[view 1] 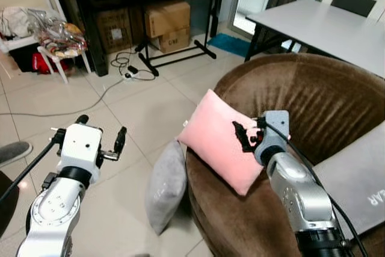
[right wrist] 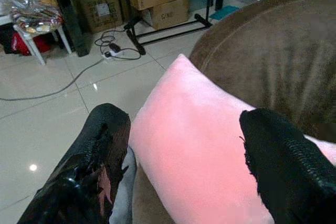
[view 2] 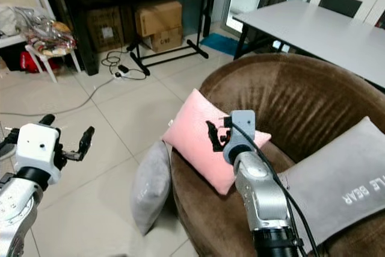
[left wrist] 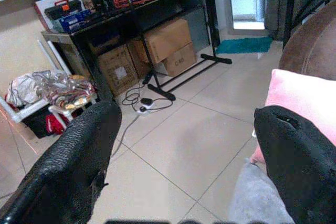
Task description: Move the pillow to the sofa from floor
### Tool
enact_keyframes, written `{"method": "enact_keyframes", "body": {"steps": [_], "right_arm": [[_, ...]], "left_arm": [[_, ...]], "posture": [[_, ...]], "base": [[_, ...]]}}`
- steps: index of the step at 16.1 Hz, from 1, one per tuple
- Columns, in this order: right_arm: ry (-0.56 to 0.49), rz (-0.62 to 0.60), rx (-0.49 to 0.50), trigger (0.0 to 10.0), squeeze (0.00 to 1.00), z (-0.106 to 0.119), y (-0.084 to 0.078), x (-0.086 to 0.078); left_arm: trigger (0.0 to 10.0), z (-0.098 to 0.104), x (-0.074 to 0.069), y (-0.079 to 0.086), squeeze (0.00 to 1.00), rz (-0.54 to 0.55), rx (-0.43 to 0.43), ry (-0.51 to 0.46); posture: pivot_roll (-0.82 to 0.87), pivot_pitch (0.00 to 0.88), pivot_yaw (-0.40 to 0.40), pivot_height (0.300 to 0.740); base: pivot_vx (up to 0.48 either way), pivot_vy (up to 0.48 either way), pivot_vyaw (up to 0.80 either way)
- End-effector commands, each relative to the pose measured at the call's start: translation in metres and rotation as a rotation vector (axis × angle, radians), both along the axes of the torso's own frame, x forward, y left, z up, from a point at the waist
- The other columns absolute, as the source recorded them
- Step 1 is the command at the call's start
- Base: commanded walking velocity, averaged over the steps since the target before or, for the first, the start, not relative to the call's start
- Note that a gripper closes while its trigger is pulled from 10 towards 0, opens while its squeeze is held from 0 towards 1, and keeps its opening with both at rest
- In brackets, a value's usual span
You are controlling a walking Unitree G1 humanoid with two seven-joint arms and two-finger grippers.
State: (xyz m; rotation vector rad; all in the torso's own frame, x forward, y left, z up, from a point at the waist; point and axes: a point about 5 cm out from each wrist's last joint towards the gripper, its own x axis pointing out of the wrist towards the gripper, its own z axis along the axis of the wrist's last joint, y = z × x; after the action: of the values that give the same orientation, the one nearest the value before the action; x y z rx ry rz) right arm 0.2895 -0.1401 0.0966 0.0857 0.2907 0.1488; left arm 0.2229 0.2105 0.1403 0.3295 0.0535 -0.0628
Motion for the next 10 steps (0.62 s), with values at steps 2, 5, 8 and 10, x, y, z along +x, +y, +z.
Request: {"method": "enact_keyframes", "body": {"steps": [2, 5, 8, 10], "right_arm": [[0.001, -0.020, -0.002, 10.0, 0.00, 0.0002, -0.0025, 0.0019], [0.004, -0.022, 0.001, 10.0, 0.00, -0.0007, -0.0013, 0.0025], [0.000, -0.017, 0.009, 10.0, 0.00, 0.0001, 0.0002, 0.0038], [-0.003, 0.001, 0.004, 10.0, 0.00, 0.0008, 0.0026, 0.0049]], "left_arm": [[10.0, 0.0008, -0.0002, -0.0029, 0.00, -0.008, 0.006, -0.008], [10.0, 0.0001, 0.0000, -0.0034, 0.00, -0.008, 0.004, -0.008], [10.0, -0.0010, 0.0001, -0.0030, 0.00, -0.006, 0.004, -0.006], [10.0, -0.0011, 0.0006, -0.0023, 0.00, -0.002, 0.003, -0.008]], "posture": [[0.05, 0.000, -0.056, 0.650], [0.05, 0.000, -0.059, 0.625], [0.05, 0.000, -0.061, 0.600], [0.05, 0.000, -0.064, 0.600]], "base": [[0.000, 0.000, 0.00], [0.000, 0.000, 0.00], [0.000, 0.000, 0.00], [0.000, 0.000, 0.00]]}}
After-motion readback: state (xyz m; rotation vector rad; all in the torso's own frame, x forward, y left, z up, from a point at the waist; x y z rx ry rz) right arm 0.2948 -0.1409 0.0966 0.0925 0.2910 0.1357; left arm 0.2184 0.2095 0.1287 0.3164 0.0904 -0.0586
